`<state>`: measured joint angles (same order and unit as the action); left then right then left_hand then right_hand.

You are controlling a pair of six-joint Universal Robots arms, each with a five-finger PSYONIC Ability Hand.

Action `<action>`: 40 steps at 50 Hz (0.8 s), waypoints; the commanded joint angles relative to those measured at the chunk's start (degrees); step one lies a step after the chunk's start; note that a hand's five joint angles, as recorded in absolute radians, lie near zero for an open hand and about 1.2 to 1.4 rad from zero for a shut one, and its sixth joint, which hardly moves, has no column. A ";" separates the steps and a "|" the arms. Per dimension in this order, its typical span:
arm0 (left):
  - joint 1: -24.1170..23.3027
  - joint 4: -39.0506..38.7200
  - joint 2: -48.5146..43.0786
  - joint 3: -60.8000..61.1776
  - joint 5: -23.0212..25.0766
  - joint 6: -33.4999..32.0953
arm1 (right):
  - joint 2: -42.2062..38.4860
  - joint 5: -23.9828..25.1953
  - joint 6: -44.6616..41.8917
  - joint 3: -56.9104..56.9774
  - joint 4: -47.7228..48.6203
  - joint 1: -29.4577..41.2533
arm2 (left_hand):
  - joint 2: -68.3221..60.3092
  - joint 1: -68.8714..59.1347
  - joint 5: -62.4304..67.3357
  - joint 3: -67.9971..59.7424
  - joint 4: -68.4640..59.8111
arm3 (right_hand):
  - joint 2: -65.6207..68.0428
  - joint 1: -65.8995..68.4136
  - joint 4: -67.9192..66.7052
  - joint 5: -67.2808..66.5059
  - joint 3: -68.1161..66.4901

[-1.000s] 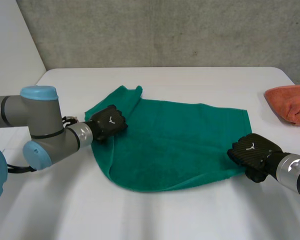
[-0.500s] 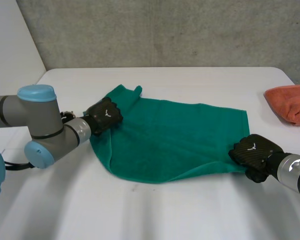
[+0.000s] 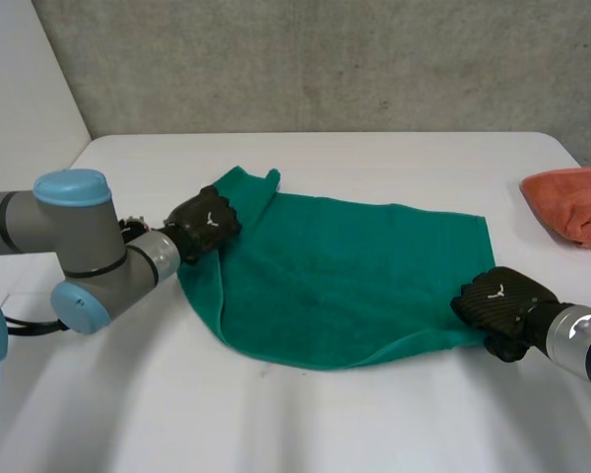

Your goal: Fold the laundry.

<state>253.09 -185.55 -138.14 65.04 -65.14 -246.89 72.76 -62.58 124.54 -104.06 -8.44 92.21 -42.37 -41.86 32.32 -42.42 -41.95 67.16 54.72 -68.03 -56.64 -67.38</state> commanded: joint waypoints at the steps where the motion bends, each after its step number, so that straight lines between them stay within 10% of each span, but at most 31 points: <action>1: 0.12 -0.17 -0.81 0.17 0.10 -0.26 | -0.86 0.00 0.00 0.00 0.00 0.08 | -5.02 -5.53 5.07 -4.97 -5.44 | 12.84 25.28 -11.97 -13.36 -12.62; 13: 0.21 -2.10 -3.10 -0.53 -1.65 -0.35 | -0.77 -0.18 0.09 0.53 -0.09 -0.27 | -37.63 -38.14 37.68 -37.58 -38.05 | 12.84 25.28 -11.97 -13.36 -12.62; 20: 0.03 -7.19 -1.09 1.92 -13.23 -0.43 | -0.25 -1.05 3.14 2.19 -0.09 -0.01 | -37.63 -38.14 37.68 -37.58 -38.05 | 12.84 25.28 -11.97 -13.36 -12.62; 40: 4.87 -6.50 48.21 45.33 -26.71 5.45 | 18.91 -1.06 10.90 5.53 -10.71 -4.22 | -37.63 -38.14 37.68 -37.58 -38.05 | 12.84 25.28 -11.97 -13.36 -12.62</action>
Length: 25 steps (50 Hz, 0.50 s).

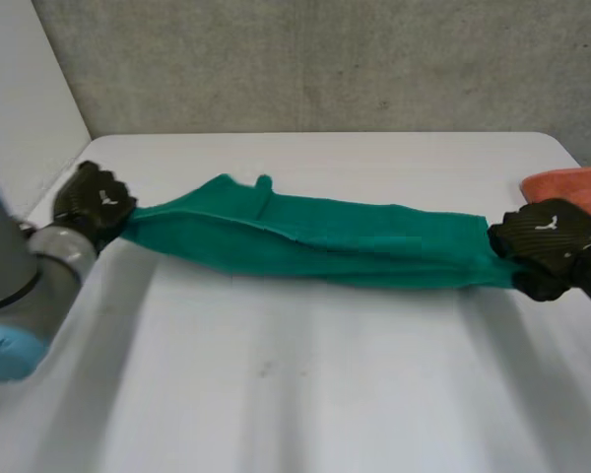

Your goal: Fold the laundry.

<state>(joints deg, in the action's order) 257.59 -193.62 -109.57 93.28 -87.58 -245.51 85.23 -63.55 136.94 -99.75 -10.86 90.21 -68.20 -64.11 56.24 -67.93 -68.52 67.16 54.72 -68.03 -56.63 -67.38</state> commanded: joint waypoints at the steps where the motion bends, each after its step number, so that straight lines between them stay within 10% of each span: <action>1: 0.37 2.10 21.48 18.59 -4.52 4.51 | 6.97 -0.08 -1.94 1.31 -9.43 -2.84 | -11.80 -15.89 13.76 -12.07 -11.48 | 12.84 25.28 -11.97 -13.37 -12.62; 12: -0.86 15.29 36.97 33.81 -4.18 6.10 | 9.70 -0.08 -21.70 -3.34 -25.34 -8.20 | -11.80 -15.89 13.76 -12.07 -11.48 | 12.84 25.28 -11.97 -13.37 -12.62; 25: -2.70 -0.09 16.42 25.39 -4.96 6.89 | -8.66 -5.08 -17.15 0.25 -15.16 -3.03 | -11.80 -15.89 13.76 -12.07 -11.48 | 12.84 25.28 -11.97 -13.37 -12.62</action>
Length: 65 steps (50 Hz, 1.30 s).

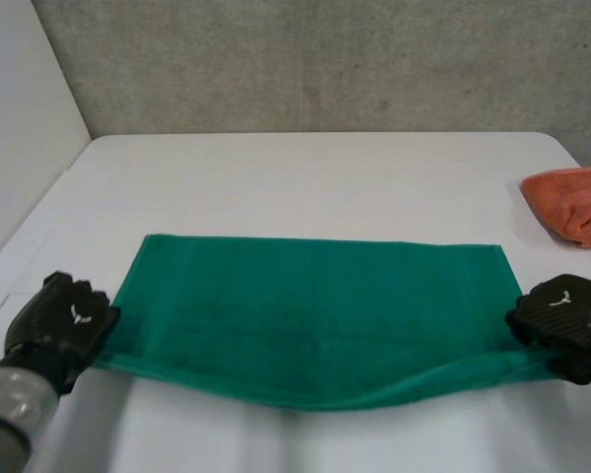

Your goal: Fold the laundry.

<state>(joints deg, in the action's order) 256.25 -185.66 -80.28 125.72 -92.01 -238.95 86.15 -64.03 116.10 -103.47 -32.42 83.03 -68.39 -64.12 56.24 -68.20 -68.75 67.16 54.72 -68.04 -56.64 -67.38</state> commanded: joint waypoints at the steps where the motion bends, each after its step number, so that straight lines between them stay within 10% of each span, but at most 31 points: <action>1: -1.89 -8.57 -14.62 -8.37 -0.62 0.32 | -10.55 -5.75 4.39 4.85 7.01 4.77 | -11.61 -15.88 13.76 -11.80 -11.25 | 12.84 25.28 -11.96 -13.36 -12.62; 21: -7.34 -13.15 -47.84 -42.64 -8.35 -0.02 | -29.26 -16.30 13.63 24.53 28.02 14.70 | -11.61 -15.88 13.76 -11.80 -11.25 | 12.84 25.28 -11.96 -13.36 -12.62; 38: -7.96 -14.56 -57.44 -53.30 -10.29 -0.82 | -40.97 -21.93 13.97 36.67 31.10 16.29 | -11.47 -15.74 13.62 -11.65 -11.11 | 10.57 23.01 -9.69 -11.09 -10.35; 41: -8.83 -14.99 -57.53 -53.38 -10.29 -0.91 | -40.80 -22.10 14.85 37.03 32.85 16.81 | 58.21 53.94 -56.06 58.02 58.57 | -57.16 -44.72 58.04 56.64 57.38; 55: -10.07 -23.26 -48.13 -49.96 -11.70 0.06 | -25.42 -23.78 29.61 34.05 36.55 16.55 | 58.39 54.12 -56.24 58.20 58.75 | -57.16 -44.72 58.04 56.64 57.38; 65: -9.89 -23.08 -40.39 -35.90 -10.82 1.38 | -15.04 -12.53 31.47 24.12 23.90 11.11 | 58.01 53.74 -55.86 57.82 58.37 | -57.16 -44.72 58.04 56.64 57.38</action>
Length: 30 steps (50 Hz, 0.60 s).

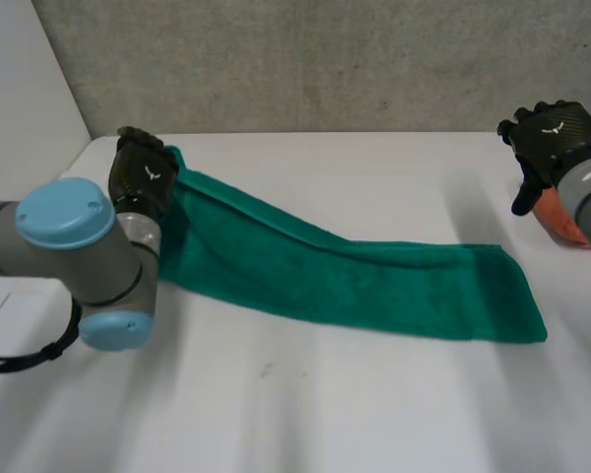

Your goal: Fold the laundry.

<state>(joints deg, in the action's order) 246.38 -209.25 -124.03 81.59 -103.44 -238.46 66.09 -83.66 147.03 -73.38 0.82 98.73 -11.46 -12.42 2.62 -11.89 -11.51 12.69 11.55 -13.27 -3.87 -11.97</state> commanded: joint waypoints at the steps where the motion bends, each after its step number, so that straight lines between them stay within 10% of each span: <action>1: 0.06 0.51 3.35 8.84 0.61 0.98 | 5.10 7.72 0.54 -6.76 -9.96 -5.04 | 0.58 1.54 -1.74 1.01 0.63 | -2.69 -1.55 3.27 3.87 1.97; 30: 3.84 1.30 -6.75 -0.91 5.62 0.19 | -16.16 10.27 0.54 10.01 -14.18 -3.90 | -20.45 -19.49 19.29 -20.02 -20.40 | 2.27 3.40 -1.69 -1.08 -2.98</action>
<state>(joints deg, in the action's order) 248.60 -208.12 -129.71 82.96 -98.29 -238.27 53.82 -73.64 148.07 -67.80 -12.98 94.25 -26.80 -26.92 17.27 -26.94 -27.25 12.69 11.56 -13.27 -3.87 -11.98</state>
